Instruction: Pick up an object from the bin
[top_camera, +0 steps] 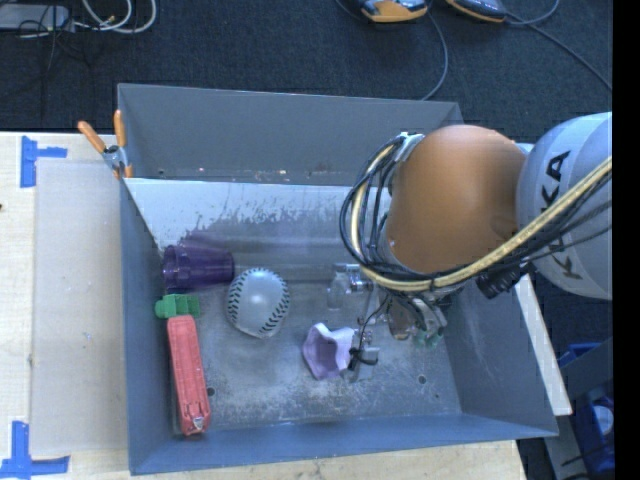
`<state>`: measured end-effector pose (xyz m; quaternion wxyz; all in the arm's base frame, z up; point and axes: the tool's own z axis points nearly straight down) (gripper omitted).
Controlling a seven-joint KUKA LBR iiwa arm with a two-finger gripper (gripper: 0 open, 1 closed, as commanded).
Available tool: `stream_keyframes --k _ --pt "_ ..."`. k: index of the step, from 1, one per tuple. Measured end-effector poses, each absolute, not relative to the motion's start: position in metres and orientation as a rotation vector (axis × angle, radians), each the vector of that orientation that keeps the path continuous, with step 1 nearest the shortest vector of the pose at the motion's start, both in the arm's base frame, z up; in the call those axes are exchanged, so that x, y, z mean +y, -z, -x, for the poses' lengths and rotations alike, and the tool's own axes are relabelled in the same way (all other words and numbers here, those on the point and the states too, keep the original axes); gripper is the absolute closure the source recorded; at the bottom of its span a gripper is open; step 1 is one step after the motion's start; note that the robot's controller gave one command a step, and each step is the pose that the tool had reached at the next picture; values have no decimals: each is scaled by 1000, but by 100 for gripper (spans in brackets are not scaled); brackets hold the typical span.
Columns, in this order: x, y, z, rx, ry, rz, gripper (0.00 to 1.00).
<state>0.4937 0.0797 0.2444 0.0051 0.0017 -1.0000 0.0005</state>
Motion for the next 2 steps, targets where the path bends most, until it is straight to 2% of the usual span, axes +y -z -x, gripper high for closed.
stream_keyframes --k 1,2 --pt "79 -248 -495 -3139 0 0 0" --pt "80 -207 -501 -3140 1 -104 0"
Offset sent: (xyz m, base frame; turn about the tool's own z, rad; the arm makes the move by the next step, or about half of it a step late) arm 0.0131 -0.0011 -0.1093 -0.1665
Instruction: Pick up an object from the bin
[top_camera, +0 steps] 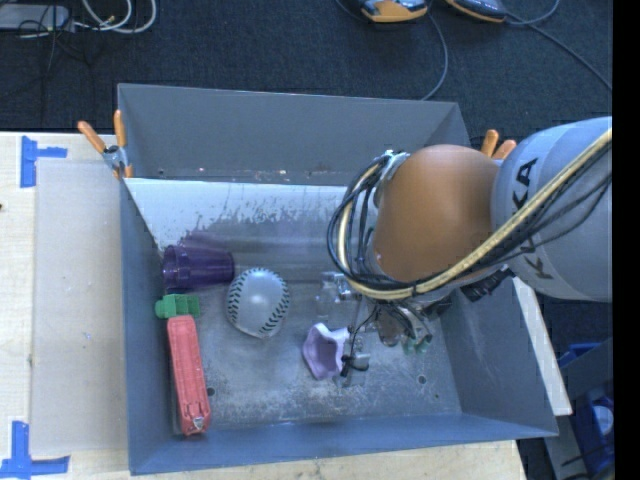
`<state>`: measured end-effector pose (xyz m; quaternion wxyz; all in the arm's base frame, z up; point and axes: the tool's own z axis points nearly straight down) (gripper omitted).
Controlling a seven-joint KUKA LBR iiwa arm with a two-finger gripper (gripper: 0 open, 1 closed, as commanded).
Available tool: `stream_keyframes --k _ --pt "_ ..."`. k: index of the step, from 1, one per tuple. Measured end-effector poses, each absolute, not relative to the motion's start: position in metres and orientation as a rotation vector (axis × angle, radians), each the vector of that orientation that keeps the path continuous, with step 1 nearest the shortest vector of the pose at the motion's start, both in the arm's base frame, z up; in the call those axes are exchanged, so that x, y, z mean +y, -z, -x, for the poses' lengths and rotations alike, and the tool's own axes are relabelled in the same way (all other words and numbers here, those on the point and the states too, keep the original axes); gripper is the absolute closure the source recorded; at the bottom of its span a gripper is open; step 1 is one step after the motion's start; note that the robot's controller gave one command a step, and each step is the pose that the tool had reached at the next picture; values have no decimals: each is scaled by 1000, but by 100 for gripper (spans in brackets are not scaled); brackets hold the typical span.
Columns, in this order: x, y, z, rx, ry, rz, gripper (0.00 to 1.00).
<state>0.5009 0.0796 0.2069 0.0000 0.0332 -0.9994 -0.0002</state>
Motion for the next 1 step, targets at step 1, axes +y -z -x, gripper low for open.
stream_keyframes --k 1 --pt "44 -147 -498 -3136 2 -174 0"
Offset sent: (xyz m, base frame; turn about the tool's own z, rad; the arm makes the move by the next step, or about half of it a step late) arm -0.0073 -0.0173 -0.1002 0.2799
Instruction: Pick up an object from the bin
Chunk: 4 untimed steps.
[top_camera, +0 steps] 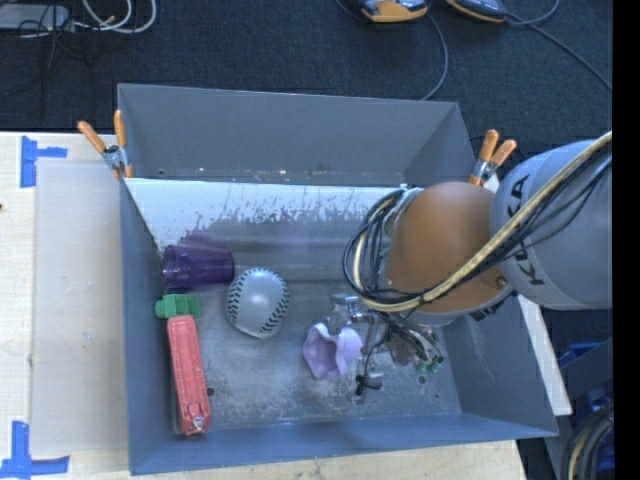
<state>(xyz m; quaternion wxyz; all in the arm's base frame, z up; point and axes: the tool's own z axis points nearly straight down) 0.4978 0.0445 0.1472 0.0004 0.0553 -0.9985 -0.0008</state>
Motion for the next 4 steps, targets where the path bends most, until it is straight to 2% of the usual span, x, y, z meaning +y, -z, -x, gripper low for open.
stream_keyframes --k 1,2,3,4 --pt "63 -106 -493 -3120 0 334 100" --pt "63 -106 -493 -3120 0 335 100" --pt "34 -83 -502 -3117 4 371 100" --pt "10 -76 -501 -3137 5 208 100"
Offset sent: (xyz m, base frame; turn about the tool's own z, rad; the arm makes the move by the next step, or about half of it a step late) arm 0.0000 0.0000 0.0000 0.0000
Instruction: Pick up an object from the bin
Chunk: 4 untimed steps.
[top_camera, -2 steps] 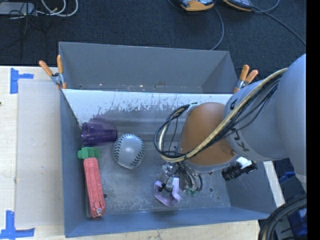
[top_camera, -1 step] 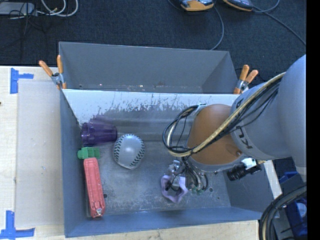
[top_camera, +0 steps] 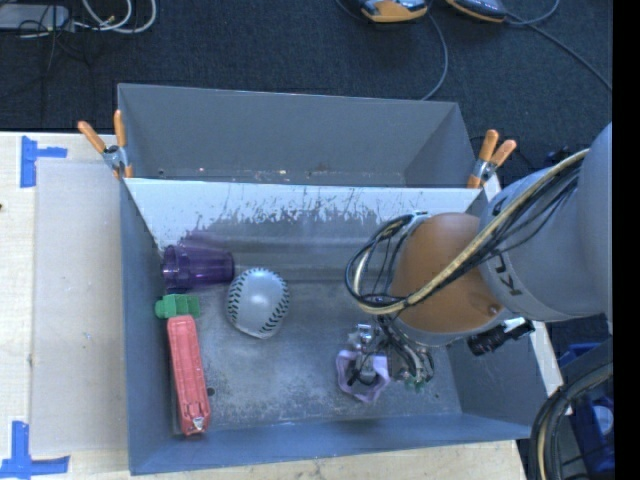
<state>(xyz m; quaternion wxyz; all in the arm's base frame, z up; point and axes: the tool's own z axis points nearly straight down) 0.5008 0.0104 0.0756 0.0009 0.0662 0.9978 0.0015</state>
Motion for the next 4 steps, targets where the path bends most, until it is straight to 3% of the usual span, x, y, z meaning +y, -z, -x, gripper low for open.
stream_keyframes --k 1,2,3,4 --pt "-39 -82 -487 3132 -4 -310 100" --pt "-55 -84 -485 3130 -3 -328 100" --pt "-45 -134 -482 3144 -4 -261 100" --pt "-78 -148 -485 3129 -4 -277 100"
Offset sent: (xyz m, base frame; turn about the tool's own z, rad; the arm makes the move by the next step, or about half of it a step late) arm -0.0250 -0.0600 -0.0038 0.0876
